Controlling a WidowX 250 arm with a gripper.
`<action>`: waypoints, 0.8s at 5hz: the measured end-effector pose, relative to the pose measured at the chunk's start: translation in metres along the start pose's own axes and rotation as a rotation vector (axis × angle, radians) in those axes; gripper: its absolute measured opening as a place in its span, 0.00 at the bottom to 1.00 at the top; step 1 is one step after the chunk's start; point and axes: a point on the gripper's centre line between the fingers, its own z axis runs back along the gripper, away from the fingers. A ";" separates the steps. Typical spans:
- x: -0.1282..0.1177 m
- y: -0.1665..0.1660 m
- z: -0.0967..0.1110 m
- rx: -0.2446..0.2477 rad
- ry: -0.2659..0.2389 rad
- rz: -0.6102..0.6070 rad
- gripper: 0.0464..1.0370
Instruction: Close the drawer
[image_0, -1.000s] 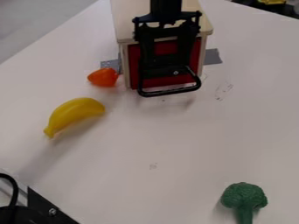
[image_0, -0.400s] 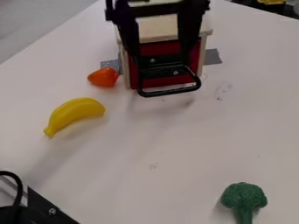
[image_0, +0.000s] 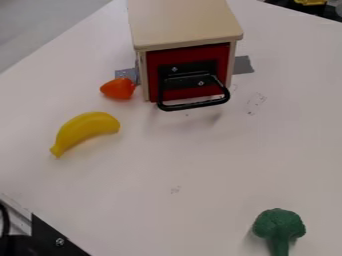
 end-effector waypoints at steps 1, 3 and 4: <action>0.010 0.006 0.008 -0.139 -0.246 -0.032 0.96; 0.033 0.002 -0.021 -0.098 -0.438 -0.098 0.96; 0.034 0.002 -0.020 -0.099 -0.440 -0.096 0.96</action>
